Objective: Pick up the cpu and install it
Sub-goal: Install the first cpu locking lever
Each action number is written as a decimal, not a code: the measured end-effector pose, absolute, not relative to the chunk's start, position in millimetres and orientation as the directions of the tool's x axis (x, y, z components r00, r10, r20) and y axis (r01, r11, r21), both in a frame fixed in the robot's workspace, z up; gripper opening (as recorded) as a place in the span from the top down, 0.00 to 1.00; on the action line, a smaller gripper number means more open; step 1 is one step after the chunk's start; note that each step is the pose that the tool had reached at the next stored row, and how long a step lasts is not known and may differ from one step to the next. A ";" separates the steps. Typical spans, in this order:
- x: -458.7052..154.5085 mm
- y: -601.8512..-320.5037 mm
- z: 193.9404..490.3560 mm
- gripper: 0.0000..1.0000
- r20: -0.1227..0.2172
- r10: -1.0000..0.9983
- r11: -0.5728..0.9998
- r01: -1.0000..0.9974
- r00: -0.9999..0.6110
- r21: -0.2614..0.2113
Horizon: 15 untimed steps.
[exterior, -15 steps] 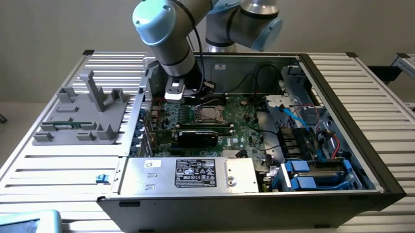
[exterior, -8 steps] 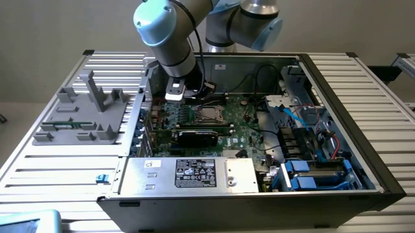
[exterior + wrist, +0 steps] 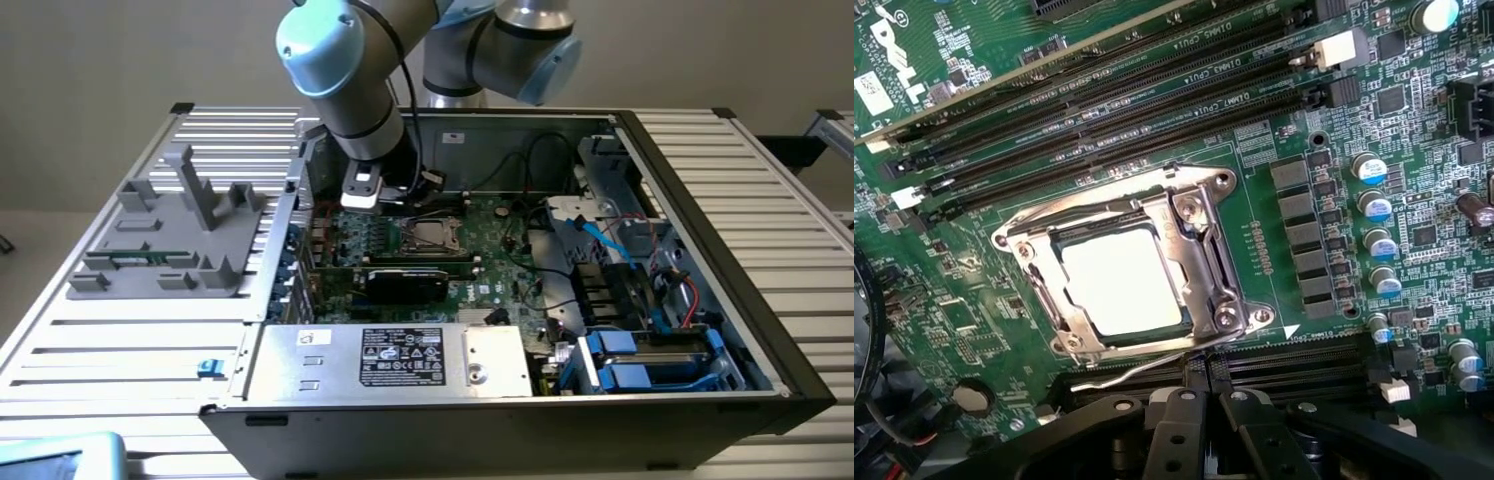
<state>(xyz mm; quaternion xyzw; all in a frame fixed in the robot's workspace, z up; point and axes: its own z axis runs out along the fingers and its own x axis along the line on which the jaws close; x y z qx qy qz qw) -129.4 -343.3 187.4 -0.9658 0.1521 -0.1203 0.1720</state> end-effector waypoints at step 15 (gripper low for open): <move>-124.0 -343.7 186.5 0.89 0.180 -0.348 -0.891 -0.264 0.920 -0.369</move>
